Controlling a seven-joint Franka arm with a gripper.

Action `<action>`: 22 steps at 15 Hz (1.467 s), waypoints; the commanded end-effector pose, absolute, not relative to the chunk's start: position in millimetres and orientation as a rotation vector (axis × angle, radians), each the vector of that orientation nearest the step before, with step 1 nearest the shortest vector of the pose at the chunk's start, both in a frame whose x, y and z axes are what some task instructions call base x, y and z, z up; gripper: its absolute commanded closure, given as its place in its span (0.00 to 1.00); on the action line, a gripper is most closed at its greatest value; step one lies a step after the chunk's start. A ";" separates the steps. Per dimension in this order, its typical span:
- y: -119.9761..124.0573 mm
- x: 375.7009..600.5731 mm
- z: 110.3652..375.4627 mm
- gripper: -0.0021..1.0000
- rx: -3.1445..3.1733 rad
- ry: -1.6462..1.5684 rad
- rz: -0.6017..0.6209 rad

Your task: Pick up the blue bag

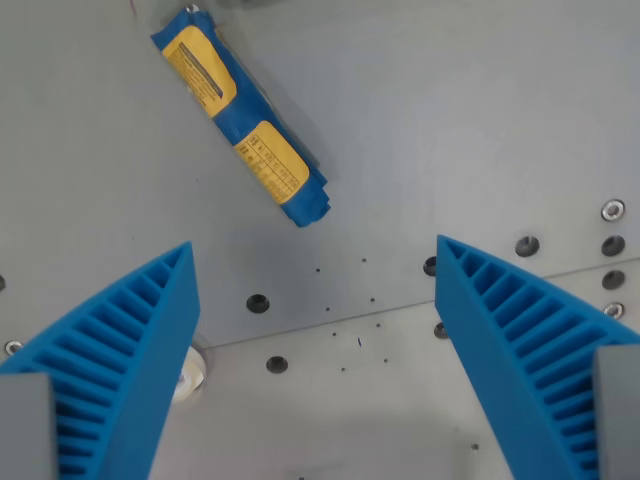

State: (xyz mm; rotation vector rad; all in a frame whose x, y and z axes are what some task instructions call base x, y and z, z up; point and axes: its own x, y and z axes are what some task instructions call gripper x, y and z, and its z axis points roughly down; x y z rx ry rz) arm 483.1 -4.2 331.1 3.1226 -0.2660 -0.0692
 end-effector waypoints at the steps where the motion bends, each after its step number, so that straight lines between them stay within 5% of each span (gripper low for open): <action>1: 0.5 482.4 318.9 0.00 3.141 -0.102 0.008; 12: 15.6 491.3 276.0 0.00 3.141 0.093 0.019; 22: 20.1 494.3 263.1 0.00 3.137 0.152 0.023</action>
